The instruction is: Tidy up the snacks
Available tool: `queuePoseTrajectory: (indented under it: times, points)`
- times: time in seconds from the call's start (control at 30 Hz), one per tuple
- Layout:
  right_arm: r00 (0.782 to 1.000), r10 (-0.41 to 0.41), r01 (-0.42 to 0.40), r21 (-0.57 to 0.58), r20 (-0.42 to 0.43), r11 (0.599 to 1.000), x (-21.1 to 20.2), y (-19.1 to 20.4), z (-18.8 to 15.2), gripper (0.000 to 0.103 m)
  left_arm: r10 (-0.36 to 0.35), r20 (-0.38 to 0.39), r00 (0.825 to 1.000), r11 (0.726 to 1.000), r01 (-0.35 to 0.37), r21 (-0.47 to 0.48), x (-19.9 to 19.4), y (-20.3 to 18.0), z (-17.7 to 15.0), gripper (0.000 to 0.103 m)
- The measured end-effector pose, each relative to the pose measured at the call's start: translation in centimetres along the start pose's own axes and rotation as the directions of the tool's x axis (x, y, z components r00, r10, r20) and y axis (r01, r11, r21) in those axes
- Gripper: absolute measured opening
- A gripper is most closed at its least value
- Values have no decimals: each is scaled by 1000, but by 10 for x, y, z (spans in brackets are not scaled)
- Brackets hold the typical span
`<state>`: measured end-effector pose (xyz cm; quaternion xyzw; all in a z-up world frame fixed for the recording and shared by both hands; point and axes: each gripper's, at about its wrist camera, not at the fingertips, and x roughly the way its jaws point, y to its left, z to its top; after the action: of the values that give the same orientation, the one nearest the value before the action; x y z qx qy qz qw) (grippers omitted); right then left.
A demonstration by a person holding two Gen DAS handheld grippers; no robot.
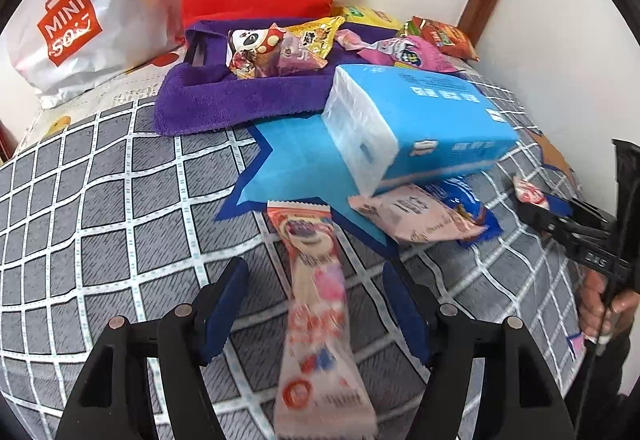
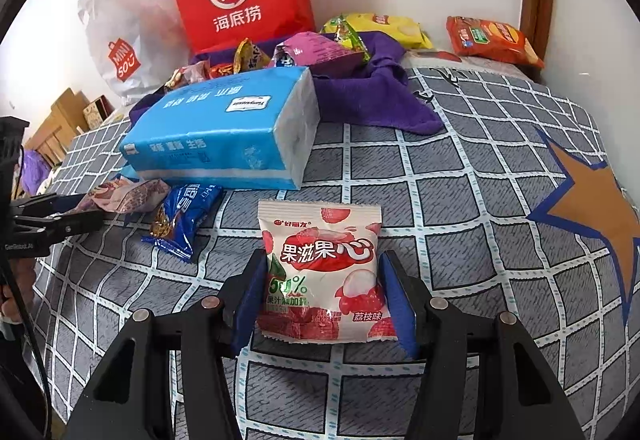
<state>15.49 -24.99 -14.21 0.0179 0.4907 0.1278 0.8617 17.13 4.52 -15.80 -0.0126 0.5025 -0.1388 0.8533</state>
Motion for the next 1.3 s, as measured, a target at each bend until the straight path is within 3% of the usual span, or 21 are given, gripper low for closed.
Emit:
queuePoseTrajectory:
  times: [0.1,0.13,0.4,0.7,0.83,0.97,1.3]
  points:
    - [1000,-6,6,11,-1,1000,0,-2,0,57,110,58,992,993,-112,47,-1,-5,-7,26]
    - [1000,-4,4,12,-1,1000,0,-2,0,57,114,68,991,992,-117,53,-1,-5,-8,23]
    - [998,-57,57,-9,-10,998,6,5,5,58,54,93,994,998,-55,5,-9,6,-17,25]
    - [996,-89,89,-31,-17,996,9,8,4,59,45,92,995,999,-46,9,-5,2,-15,27]
    - [993,-118,117,-55,-21,992,10,13,4,58,2,98,995,1000,1,-26,-5,8,-16,28]
    - [993,-113,112,-54,-22,992,10,14,4,59,-39,106,994,997,46,-62,-6,15,-16,28]
    - [993,-114,113,-56,-19,992,10,15,4,58,-48,113,993,995,57,-78,-6,18,-17,24]
